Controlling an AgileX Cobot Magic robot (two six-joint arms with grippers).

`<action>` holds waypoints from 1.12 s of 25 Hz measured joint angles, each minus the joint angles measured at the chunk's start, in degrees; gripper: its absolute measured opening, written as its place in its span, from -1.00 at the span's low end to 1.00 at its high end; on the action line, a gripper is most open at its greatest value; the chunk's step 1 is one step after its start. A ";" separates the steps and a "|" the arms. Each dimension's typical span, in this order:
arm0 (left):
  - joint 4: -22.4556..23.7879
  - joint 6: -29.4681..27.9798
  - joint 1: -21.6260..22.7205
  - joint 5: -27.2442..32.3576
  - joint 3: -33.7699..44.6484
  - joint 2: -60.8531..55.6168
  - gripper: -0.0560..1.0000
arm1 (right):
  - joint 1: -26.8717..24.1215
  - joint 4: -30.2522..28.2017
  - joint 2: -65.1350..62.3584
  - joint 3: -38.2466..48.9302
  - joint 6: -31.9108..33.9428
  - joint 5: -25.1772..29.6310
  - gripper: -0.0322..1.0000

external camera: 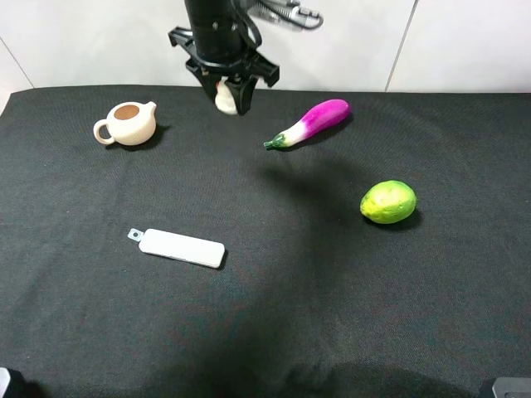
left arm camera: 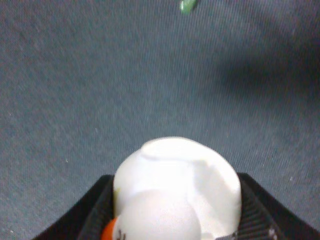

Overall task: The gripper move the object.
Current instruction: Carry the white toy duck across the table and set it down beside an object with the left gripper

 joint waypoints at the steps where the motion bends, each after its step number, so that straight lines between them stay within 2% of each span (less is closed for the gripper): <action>1: 0.00 0.00 0.00 0.00 -0.87 0.00 0.11 | 0.00 0.00 0.00 0.00 0.00 0.00 0.41; 16: 0.04 -0.98 0.87 0.04 -2.80 -0.76 0.10 | 0.00 0.00 0.00 0.00 0.00 0.00 0.41; 23: 0.09 -1.30 4.62 0.04 -2.45 -1.82 0.10 | 0.00 0.00 0.00 0.00 0.00 0.00 0.41; 28: 0.15 -1.76 7.57 0.04 1.07 -3.31 0.10 | 0.00 0.00 0.00 0.00 0.00 0.00 0.41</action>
